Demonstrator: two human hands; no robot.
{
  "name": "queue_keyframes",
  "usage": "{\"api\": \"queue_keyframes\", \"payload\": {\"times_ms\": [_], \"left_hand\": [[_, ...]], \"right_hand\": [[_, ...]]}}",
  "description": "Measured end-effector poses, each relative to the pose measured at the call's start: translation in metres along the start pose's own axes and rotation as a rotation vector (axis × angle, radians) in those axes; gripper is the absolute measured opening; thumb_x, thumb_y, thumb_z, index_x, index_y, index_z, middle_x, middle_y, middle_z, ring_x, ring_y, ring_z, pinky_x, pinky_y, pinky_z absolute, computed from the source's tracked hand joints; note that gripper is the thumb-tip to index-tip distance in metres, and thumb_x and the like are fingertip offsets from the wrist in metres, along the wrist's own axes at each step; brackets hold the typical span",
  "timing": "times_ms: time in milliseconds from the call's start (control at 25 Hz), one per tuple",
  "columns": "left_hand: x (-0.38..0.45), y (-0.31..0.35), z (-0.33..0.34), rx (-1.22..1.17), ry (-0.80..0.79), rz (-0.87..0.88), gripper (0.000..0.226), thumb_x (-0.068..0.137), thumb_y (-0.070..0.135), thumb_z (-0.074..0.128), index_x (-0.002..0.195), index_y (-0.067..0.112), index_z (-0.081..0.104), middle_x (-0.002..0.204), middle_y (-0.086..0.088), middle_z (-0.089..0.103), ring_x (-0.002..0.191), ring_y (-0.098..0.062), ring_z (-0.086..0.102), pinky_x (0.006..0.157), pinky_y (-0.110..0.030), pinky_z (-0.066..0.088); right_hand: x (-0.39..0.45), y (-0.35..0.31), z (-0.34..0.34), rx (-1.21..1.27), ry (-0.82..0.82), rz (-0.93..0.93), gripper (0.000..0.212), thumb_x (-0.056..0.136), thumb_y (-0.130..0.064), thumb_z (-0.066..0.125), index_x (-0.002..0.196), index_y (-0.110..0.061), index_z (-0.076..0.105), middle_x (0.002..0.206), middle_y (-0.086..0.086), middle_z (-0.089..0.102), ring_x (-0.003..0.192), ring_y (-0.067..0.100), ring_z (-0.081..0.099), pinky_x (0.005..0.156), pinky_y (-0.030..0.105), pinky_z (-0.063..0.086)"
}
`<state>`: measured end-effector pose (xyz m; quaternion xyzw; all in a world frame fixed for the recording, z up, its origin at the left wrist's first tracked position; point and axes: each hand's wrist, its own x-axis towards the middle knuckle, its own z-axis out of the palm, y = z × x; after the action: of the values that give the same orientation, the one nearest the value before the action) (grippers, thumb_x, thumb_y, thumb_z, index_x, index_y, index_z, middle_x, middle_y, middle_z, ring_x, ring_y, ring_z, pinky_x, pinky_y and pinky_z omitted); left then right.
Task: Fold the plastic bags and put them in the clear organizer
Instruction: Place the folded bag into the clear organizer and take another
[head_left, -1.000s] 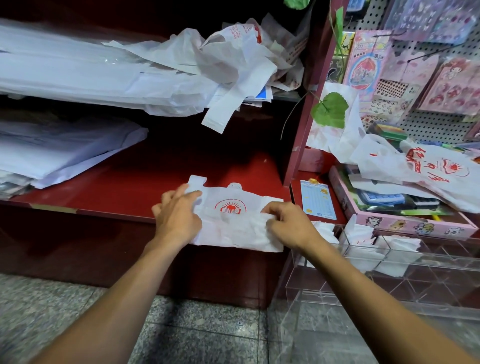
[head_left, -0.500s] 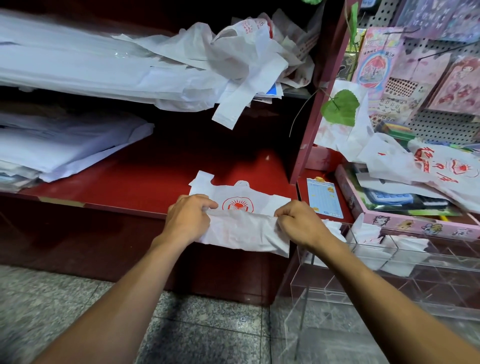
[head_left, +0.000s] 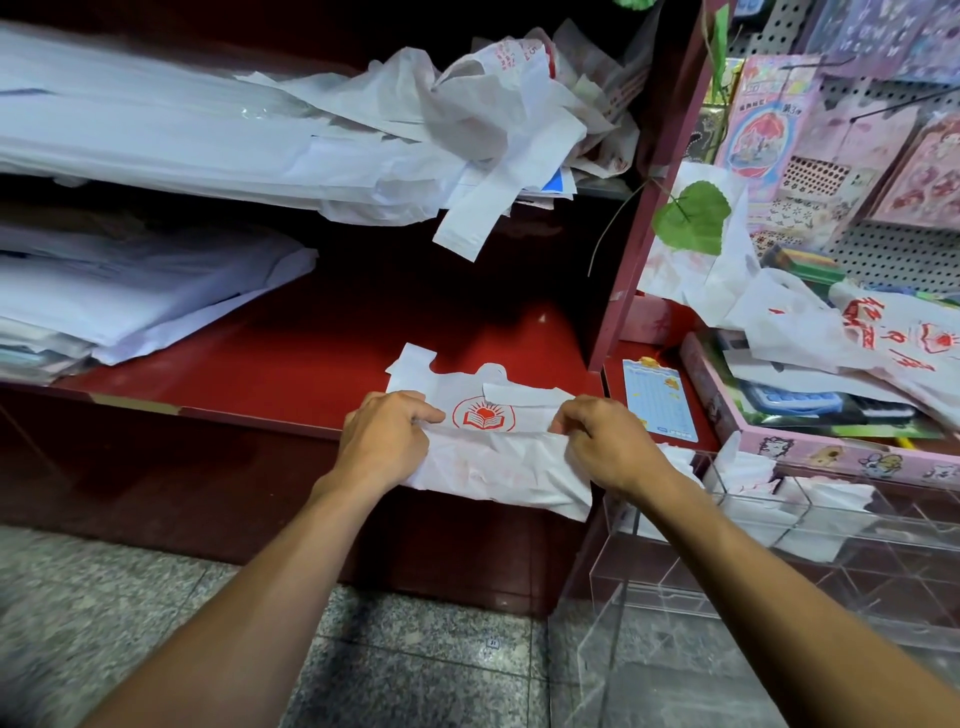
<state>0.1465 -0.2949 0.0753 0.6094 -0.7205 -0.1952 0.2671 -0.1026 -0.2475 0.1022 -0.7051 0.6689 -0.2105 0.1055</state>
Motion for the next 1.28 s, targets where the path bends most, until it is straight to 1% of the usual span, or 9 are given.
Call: {"api": "queue_keyframes", "payload": {"times_ms": [160,280,480,640,760,880,1040,1200,1280], "left_hand": [[0.0,0.001,-0.002,-0.031,0.011,-0.015,0.051,0.084,-0.004,0.048,0.107,0.031,0.076,0.134,0.011,0.06,0.13,-0.015,0.044,0.108,-0.031,0.036],[0.001,0.005,-0.009,0.001,0.025,0.003,0.045,0.083,-0.001,0.047,0.095,0.03,0.077,0.124,0.011,0.065,0.123,-0.018,0.047,0.105,-0.036,0.036],[0.009,0.011,-0.016,-0.244,0.097,-0.191,0.032,0.077,0.023,0.041,0.07,0.024,0.071,0.102,0.008,0.072,0.104,-0.017,0.058,0.099,-0.038,0.042],[0.038,0.009,-0.017,-0.343,0.18,-0.343,0.017,0.083,0.023,0.058,0.096,0.023,0.068,0.105,0.002,0.069,0.106,-0.026,0.062,0.094,-0.038,0.049],[0.062,0.008,-0.021,-0.34,0.139,-0.47,0.052,0.079,0.022,0.071,0.129,0.014,0.058,0.126,-0.006,0.061,0.119,-0.029,0.057,0.101,-0.039,0.048],[0.072,0.01,-0.021,-0.435,0.112,-0.534,0.047,0.076,0.023,0.082,0.116,0.006,0.064,0.11,-0.006,0.063,0.106,-0.027,0.062,0.093,-0.034,0.051],[0.072,0.015,-0.02,-0.653,0.075,-0.418,0.044,0.068,0.013,0.081,0.111,0.012,0.071,0.108,-0.008,0.071,0.093,-0.024,0.069,0.078,-0.031,0.056],[0.067,0.021,-0.029,-0.734,0.055,-0.079,0.054,0.066,0.001,0.058,0.096,0.04,0.076,0.091,0.005,0.073,0.077,-0.015,0.065,0.07,-0.028,0.051],[0.067,0.021,-0.025,-0.738,0.083,-0.086,0.057,0.073,-0.003,0.058,0.114,0.034,0.073,0.088,0.008,0.071,0.079,-0.011,0.065,0.075,-0.023,0.051]], "right_hand": [[0.022,-0.003,0.011,-0.267,-0.116,0.122,0.046,0.092,-0.022,0.047,0.138,-0.019,0.047,0.134,0.012,0.049,0.124,0.035,0.042,0.098,0.045,0.038],[0.02,-0.011,0.021,-0.385,0.102,-0.016,0.038,0.088,-0.025,0.053,0.124,-0.016,0.06,0.125,0.009,0.057,0.111,0.032,0.047,0.085,0.038,0.038],[0.028,-0.008,0.019,-0.278,-0.113,0.009,0.05,0.086,-0.034,0.043,0.135,-0.025,0.049,0.147,0.004,0.042,0.119,0.029,0.043,0.096,0.041,0.034],[0.023,-0.01,0.021,-0.302,-0.123,-0.016,0.054,0.09,-0.03,0.041,0.144,-0.032,0.034,0.148,-0.004,0.04,0.12,0.024,0.036,0.097,0.044,0.028],[0.025,-0.009,0.019,-0.315,-0.139,0.0,0.049,0.089,-0.031,0.043,0.137,-0.026,0.04,0.138,-0.004,0.047,0.116,0.023,0.035,0.094,0.043,0.028],[0.027,-0.01,0.016,-0.284,-0.159,0.033,0.061,0.086,-0.032,0.05,0.142,-0.027,0.029,0.138,0.0,0.049,0.115,0.024,0.036,0.091,0.043,0.029],[0.027,-0.011,0.013,-0.217,-0.15,0.091,0.083,0.086,-0.031,0.055,0.154,-0.027,0.009,0.15,0.001,0.04,0.125,0.03,0.036,0.1,0.047,0.031],[0.032,-0.009,0.01,-0.272,-0.177,0.067,0.059,0.089,-0.034,0.055,0.144,-0.025,0.036,0.154,-0.002,0.032,0.129,0.032,0.036,0.104,0.046,0.034],[0.031,-0.009,0.011,-0.268,-0.181,0.071,0.057,0.089,-0.035,0.055,0.142,-0.026,0.039,0.153,-0.002,0.034,0.128,0.031,0.036,0.104,0.045,0.034]]}}
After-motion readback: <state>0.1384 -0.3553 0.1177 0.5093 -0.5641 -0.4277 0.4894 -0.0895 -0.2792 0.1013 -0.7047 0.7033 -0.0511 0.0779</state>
